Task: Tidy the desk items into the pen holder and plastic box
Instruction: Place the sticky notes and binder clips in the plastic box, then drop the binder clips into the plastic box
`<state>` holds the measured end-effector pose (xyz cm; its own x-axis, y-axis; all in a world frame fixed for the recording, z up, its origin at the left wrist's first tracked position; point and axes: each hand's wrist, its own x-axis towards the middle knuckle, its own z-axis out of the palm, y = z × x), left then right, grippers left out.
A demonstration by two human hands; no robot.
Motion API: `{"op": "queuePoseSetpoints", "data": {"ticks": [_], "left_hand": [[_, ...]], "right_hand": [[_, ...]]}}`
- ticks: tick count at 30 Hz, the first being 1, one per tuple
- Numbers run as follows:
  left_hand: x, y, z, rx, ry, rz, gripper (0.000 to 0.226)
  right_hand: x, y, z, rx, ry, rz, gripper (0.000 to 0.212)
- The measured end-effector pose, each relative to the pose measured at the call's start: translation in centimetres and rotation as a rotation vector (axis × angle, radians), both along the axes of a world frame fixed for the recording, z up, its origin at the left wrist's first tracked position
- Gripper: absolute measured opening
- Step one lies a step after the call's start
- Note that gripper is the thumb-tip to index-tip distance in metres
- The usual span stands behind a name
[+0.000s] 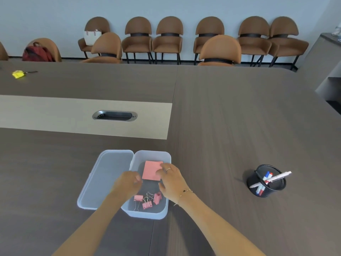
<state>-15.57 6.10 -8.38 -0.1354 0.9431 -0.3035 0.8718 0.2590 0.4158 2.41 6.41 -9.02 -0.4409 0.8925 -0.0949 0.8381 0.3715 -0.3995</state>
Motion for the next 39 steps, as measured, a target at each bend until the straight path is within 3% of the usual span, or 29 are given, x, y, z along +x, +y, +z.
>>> {"op": "queuePoseSetpoints", "data": {"ticks": [3, 6, 11, 14, 17, 20, 23, 26, 28, 33, 36, 39], "left_hand": [[-1.4, 0.5, 1.3, 0.230, -0.117, 0.297, 0.019], [-2.9, 0.1, 1.0, 0.333, -0.108, 0.572, 0.043], [-4.9, -2.5, -1.0, 0.207, -0.132, 1.007, 0.080], [-5.2, -3.4, -1.3, 0.180, -0.369, 1.239, 0.089], [-5.3, -3.8, -0.6, 0.146, -0.643, 1.441, 0.086], [-5.7, -4.5, -0.9, 0.345, -0.791, 1.566, 0.070], [-4.8, -5.3, 0.1, 0.671, -0.792, 1.536, 0.050], [-3.2, -6.4, 1.8, 0.965, -0.994, 1.478, 0.038], [-1.8, -7.4, 3.2, 1.053, -1.107, 1.351, 0.029], [-0.3, -8.8, 4.4, 0.887, -1.067, 0.849, 0.043], [-0.1, -8.5, 4.5, 0.761, -0.966, 0.687, 0.043], [-0.1, -7.2, 3.9, 0.425, -0.748, 0.520, 0.027]], "right_hand": [[0.7, -0.6, 1.0, -0.194, 0.295, -0.314, 0.047], [1.0, -1.5, 1.7, -0.487, 0.583, -0.541, 0.051], [1.0, -3.4, 0.7, -0.611, 0.679, -0.613, 0.046], [0.6, -3.9, -0.3, -0.650, 0.716, -0.641, 0.038], [0.1, -3.9, -1.8, -0.661, 0.710, -0.638, 0.040], [-0.1, -3.8, -2.4, -0.655, 0.710, -0.651, 0.039], [-0.1, -3.9, -2.2, -0.616, 0.722, -0.681, 0.037], [-0.2, -4.3, -2.5, -0.613, 0.696, -0.696, 0.036], [0.0, -4.4, -2.4, -0.617, 0.696, -0.712, 0.034], [1.2, -4.5, -1.0, -0.607, 0.788, -0.760, 0.029], [1.8, -4.2, -0.9, -0.612, 0.875, -0.824, 0.020], [2.1, -3.8, -1.1, -0.645, 0.914, -0.794, 0.030]]}}
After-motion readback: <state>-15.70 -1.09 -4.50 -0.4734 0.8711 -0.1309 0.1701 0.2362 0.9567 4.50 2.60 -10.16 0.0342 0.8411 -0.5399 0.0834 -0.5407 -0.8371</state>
